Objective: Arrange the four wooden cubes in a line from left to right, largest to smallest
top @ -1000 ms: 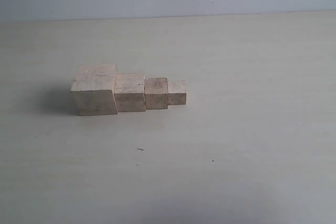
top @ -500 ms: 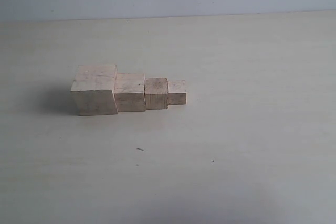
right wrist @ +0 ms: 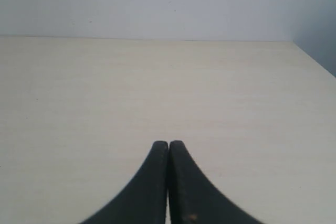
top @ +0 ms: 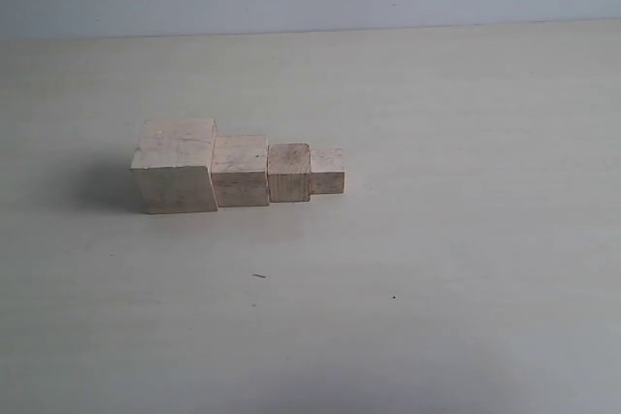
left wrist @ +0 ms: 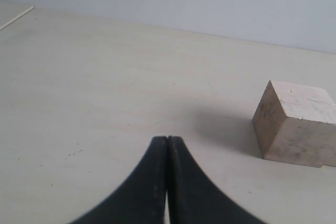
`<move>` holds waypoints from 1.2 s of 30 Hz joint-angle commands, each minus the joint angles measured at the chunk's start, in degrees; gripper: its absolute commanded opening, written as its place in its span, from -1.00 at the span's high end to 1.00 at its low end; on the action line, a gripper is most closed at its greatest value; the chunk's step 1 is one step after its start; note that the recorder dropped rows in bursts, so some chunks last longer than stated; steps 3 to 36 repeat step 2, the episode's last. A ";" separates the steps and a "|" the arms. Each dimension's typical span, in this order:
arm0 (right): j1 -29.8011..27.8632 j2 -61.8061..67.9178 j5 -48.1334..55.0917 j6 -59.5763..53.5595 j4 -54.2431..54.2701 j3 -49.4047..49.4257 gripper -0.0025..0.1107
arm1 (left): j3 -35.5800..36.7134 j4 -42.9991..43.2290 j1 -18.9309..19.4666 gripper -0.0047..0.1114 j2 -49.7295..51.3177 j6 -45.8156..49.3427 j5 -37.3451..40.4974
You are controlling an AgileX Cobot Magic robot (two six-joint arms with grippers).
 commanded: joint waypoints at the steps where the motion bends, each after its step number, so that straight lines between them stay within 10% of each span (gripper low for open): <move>1: 0.10 -0.36 -0.75 -0.50 0.03 0.30 0.96 | 0.22 0.06 -0.40 0.92 -0.29 0.00 -0.50; 36: 0.10 -0.36 -0.75 -0.50 0.03 0.30 0.96 | 0.22 0.06 -0.40 0.92 -0.29 0.00 -0.50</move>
